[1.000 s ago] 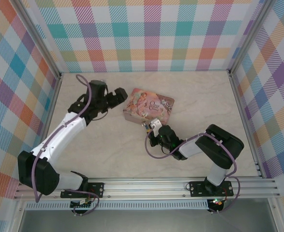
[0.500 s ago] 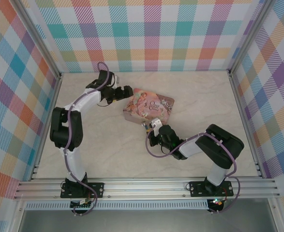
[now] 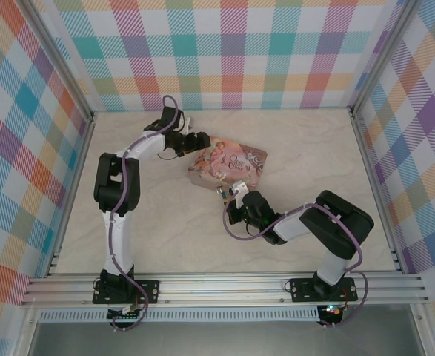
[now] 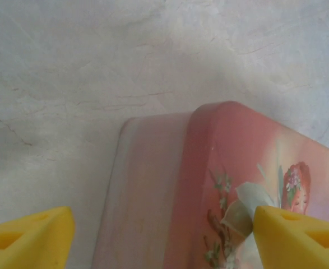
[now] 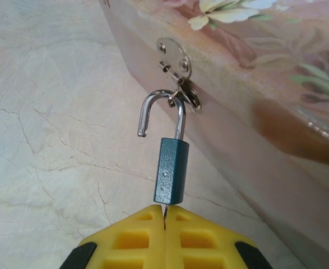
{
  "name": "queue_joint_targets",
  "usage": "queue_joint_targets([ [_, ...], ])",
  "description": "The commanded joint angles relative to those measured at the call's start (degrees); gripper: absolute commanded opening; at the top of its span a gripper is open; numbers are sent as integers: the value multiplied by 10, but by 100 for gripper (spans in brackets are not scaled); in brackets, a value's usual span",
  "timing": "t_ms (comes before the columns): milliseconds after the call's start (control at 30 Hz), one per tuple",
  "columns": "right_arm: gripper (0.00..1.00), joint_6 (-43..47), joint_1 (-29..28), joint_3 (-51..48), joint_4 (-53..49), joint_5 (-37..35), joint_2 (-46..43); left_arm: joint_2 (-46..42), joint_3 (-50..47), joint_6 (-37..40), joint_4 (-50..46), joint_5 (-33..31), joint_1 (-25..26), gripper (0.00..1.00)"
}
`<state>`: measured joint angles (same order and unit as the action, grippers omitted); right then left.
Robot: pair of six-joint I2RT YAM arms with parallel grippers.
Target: Unlock the padlock with the key
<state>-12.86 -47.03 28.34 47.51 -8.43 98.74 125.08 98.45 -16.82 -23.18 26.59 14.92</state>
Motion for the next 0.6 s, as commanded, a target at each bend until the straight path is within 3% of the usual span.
queue_joint_targets([
  [0,0,-12,7,11,-16,9,-2,-3,-20,22,-26,-33,5,79],
  [567,0,-27,21,1,-30,29,-3,-182,-259,-12,41,-111,-16,75],
])
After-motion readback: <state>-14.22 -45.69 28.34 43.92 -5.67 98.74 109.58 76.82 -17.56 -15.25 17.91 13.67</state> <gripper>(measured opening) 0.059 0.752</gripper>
